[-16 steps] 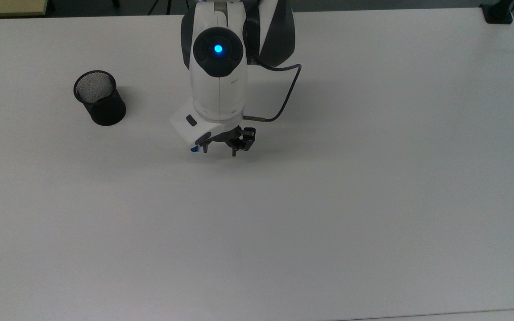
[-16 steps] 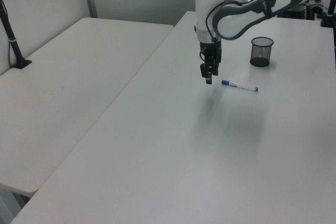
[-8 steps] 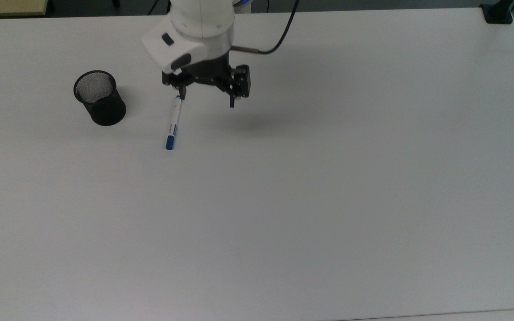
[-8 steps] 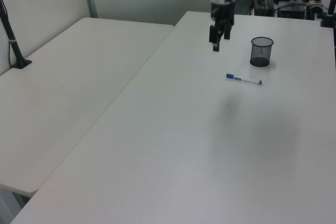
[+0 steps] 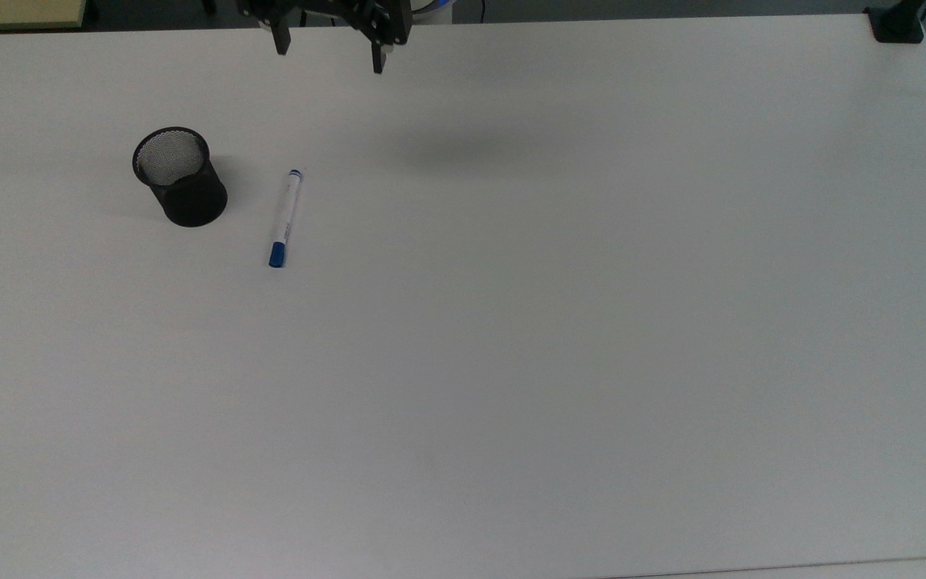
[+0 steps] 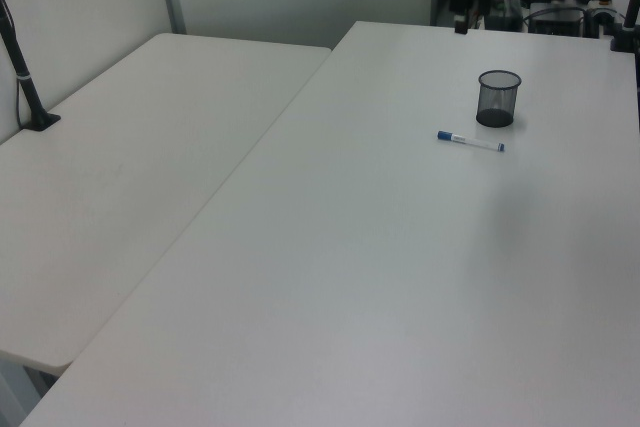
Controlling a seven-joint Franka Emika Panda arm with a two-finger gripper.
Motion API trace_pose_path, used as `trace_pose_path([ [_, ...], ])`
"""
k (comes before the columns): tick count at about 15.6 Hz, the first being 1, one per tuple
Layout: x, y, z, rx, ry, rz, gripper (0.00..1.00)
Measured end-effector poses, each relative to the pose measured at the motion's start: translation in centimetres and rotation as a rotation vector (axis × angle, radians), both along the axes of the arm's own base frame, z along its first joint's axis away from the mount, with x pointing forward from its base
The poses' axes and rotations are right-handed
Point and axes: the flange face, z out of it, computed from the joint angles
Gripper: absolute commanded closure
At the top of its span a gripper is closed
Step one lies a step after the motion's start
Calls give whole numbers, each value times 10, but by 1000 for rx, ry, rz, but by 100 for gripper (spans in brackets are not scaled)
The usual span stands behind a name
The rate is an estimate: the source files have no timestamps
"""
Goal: Remove the marker
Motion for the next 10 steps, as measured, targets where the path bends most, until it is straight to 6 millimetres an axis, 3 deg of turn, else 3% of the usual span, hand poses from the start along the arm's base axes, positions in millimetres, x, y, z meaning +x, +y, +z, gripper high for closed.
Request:
trace_pose_path([
  [2, -14, -13, 10, 19, -5, 18, 0],
  [5, -20, -30, 11, 27, 12, 44, 0],
  [10, -18, -25, 2, 32, 30, 60, 0],
])
